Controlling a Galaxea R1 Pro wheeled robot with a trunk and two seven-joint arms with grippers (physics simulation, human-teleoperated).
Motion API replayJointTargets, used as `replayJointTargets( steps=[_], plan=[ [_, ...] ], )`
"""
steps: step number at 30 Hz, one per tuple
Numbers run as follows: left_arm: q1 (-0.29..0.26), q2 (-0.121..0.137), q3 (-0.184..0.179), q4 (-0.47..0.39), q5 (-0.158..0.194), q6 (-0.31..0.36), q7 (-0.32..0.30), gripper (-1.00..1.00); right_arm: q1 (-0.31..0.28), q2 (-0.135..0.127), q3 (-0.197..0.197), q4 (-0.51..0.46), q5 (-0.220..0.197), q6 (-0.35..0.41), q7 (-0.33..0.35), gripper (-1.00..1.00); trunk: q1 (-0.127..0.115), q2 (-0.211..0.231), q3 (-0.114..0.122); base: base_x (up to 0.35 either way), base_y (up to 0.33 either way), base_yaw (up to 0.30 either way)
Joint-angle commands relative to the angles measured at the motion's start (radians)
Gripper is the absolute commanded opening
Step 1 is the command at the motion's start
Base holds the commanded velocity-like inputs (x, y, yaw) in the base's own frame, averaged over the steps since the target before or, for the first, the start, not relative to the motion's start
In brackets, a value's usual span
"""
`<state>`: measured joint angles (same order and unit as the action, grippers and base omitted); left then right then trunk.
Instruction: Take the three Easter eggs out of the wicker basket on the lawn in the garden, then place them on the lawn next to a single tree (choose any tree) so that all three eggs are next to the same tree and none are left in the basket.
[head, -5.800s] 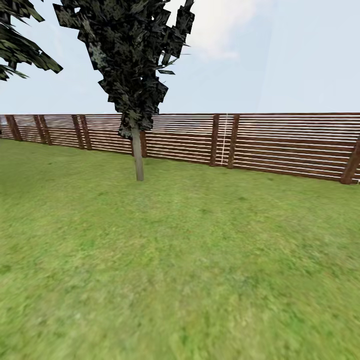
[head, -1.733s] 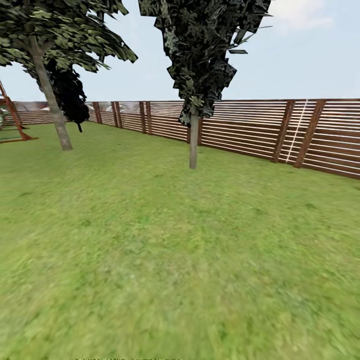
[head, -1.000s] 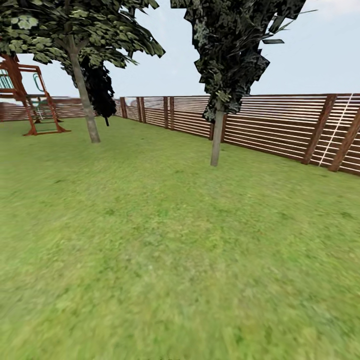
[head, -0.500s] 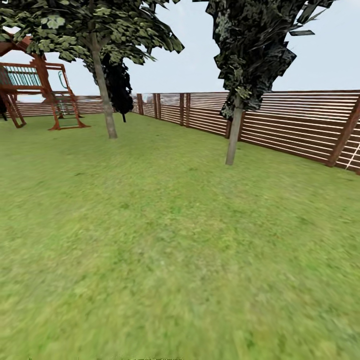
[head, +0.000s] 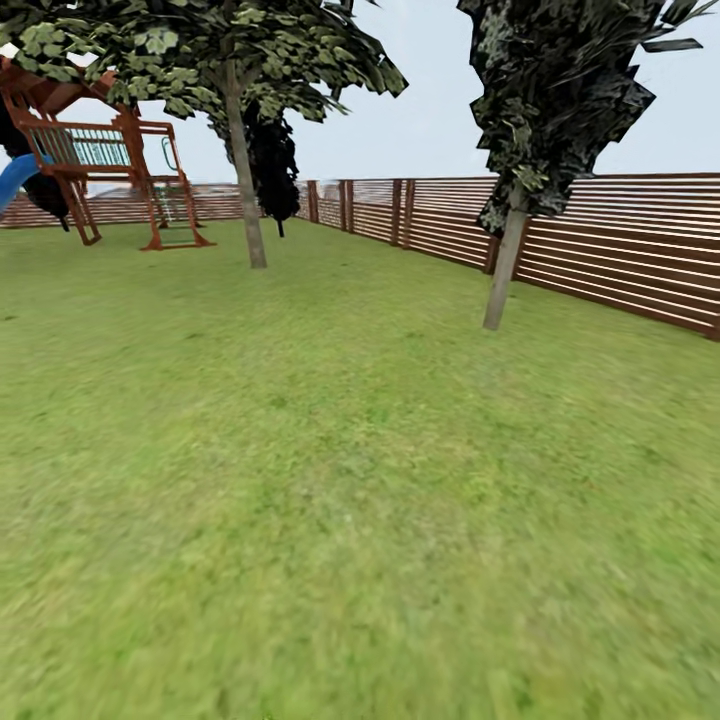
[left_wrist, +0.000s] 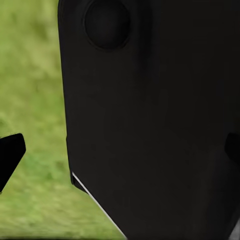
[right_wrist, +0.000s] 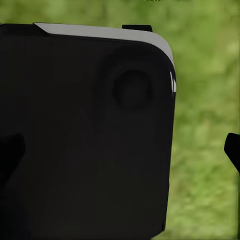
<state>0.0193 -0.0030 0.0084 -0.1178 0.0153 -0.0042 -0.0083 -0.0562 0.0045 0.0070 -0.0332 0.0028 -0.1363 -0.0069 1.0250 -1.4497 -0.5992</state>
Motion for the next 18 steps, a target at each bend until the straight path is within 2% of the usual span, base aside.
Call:
replayJointTargets(
  steps=[1, 18],
  plan=[
    [0.001, 0.0, 0.001, -0.002, 0.002, 0.0, -0.001, 1.0, -0.001, 0.0, 0.001, 0.001, 0.0, -0.003, -0.001, 1.0, 0.0, 0.0, -0.002, 0.0, 0.0, 0.21],
    [0.001, 0.0, 0.001, -0.002, 0.002, 0.0, -0.001, 1.0, -0.001, 0.001, 0.001, 0.001, 0.0, -0.003, -0.001, 1.0, 0.0, 0.0, -0.021, 0.0, 0.0, 0.21]
  ],
)
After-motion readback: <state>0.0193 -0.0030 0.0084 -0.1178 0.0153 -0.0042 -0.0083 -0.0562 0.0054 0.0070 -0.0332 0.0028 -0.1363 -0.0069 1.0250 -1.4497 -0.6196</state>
